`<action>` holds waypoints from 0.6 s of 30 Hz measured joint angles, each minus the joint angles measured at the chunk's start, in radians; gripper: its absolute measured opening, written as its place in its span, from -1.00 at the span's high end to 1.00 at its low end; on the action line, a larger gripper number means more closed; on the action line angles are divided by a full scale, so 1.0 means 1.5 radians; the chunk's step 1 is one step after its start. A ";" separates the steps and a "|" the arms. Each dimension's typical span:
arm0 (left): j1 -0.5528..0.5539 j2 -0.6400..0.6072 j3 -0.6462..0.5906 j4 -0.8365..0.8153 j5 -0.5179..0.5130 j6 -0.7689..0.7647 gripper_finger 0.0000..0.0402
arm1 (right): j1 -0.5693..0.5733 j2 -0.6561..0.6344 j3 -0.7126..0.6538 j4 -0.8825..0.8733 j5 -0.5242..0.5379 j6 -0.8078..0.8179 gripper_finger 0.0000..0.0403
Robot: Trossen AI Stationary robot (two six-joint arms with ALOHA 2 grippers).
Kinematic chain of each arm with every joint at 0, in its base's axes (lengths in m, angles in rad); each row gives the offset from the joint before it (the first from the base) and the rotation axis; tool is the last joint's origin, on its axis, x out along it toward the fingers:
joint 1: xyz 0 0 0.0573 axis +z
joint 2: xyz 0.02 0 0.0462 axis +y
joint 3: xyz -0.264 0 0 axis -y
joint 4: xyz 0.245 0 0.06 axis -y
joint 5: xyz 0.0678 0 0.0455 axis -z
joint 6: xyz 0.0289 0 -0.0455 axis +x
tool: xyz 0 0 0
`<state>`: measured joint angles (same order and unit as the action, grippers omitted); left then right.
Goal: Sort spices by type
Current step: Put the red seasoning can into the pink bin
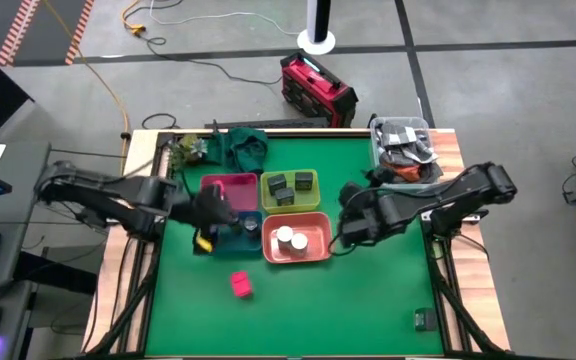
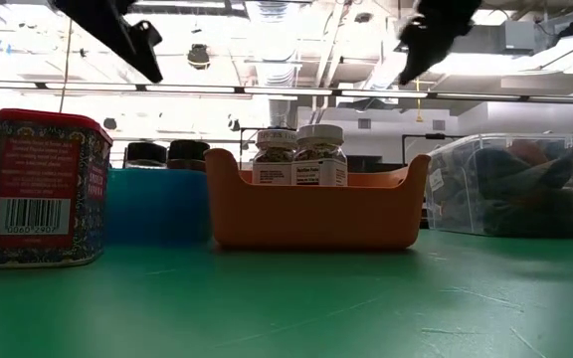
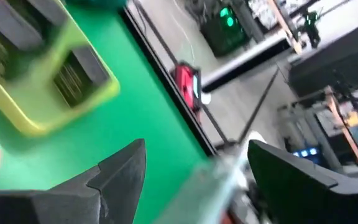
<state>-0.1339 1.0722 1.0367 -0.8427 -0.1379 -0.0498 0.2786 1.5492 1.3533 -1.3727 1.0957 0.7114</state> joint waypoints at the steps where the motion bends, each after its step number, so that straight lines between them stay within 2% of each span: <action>1: -0.031 0.008 0.000 0.004 -0.013 -0.013 -0.45 | -0.002 -0.013 0.000 -0.031 -0.010 0.013 -0.57; 5: -0.118 0.054 0.000 0.006 -0.034 -0.040 -0.45 | -0.010 -0.084 0.000 -0.062 -0.087 0.009 -0.57; 9: -0.175 0.107 0.000 0.023 -0.034 -0.035 -0.45 | -0.010 -0.161 0.000 -0.060 -0.208 0.016 -0.57; 13: -0.206 0.156 0.011 0.039 -0.031 -0.032 -0.45 | 0.004 -0.205 0.000 -0.065 -0.273 0.066 -0.57; 18: -0.220 0.219 0.069 0.033 -0.008 -0.020 -0.45 | 0.045 -0.224 -0.029 -0.073 -0.366 0.102 -0.57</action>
<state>-0.4633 1.4012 1.1399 -0.7933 -0.1504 -0.0797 0.3465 1.2125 1.3103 -1.4819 0.5473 0.8648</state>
